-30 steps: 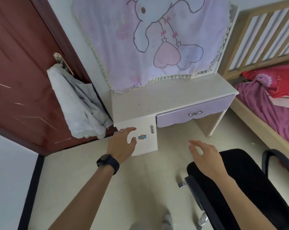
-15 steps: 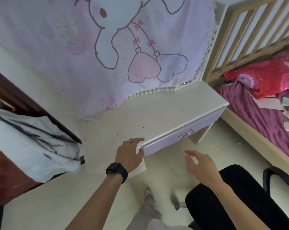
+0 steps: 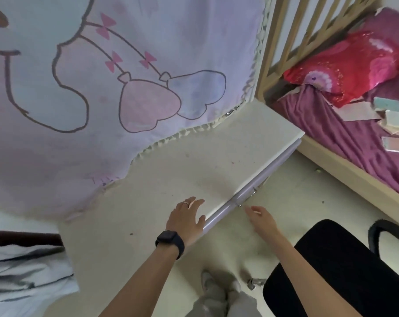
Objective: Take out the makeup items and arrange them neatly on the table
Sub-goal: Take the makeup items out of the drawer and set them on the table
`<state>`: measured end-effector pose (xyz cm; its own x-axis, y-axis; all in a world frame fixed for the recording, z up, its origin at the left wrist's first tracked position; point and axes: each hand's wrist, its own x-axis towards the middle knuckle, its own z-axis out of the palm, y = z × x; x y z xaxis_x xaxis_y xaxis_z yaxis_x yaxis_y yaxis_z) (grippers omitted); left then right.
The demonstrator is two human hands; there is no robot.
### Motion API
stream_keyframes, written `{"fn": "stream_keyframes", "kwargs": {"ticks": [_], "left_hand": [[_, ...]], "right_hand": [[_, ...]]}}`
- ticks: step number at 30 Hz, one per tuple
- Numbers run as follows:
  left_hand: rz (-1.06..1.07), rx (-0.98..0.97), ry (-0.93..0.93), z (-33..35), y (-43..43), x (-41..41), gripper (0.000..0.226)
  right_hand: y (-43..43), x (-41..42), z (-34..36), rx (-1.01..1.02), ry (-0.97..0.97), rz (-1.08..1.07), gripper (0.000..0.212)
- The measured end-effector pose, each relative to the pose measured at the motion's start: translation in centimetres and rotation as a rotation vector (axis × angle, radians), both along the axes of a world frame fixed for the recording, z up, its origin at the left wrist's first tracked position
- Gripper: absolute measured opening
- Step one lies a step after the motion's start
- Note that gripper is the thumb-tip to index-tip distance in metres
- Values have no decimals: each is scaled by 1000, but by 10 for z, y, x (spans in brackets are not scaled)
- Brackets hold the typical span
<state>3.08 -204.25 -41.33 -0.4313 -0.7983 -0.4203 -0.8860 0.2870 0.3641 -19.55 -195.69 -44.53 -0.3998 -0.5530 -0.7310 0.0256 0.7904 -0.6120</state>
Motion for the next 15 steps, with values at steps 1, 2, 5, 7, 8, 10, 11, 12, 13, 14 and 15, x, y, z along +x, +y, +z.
{"fn": "stream_keyframes", "kwargs": {"ticks": [1, 2, 5, 7, 8, 10, 11, 12, 13, 14, 15], "left_hand": [[-19, 7, -17, -14, -4, -5, 53], [-47, 6, -40, -28, -8, -9, 55], [-118, -22, -120, -67, -15, -15, 60], [-132, -56, -134, -87, -20, -16, 61], [-137, -88, -134, -95, -21, -14, 61], [-177, -181, -140, -107, -20, -6, 61], [-200, -222, -139, -112, -20, -1, 61], [-214, -249, -134, -116, -20, 2, 61], [-217, -265, -127, -120, -20, 5, 61], [-216, -276, -122, -122, -20, 6, 61], [-217, -288, -119, -123, -20, 6, 61]], "right_hand": [[-8, -2, -14, 17, -64, -74, 59], [-15, -4, -27, 29, -120, -132, 67], [-29, -3, -66, 31, -270, -248, 88], [-36, -2, -87, 7, -340, -302, 94], [-40, 0, -94, -10, -371, -323, 94], [-48, 3, -104, -47, -409, -358, 90], [-51, 4, -107, -65, -413, -381, 89], [-54, 5, -111, -84, -412, -407, 89], [-55, 5, -114, -107, -419, -431, 92], [-56, 4, -118, -131, -437, -453, 94], [-55, 3, -121, -152, -450, -471, 97]]}}
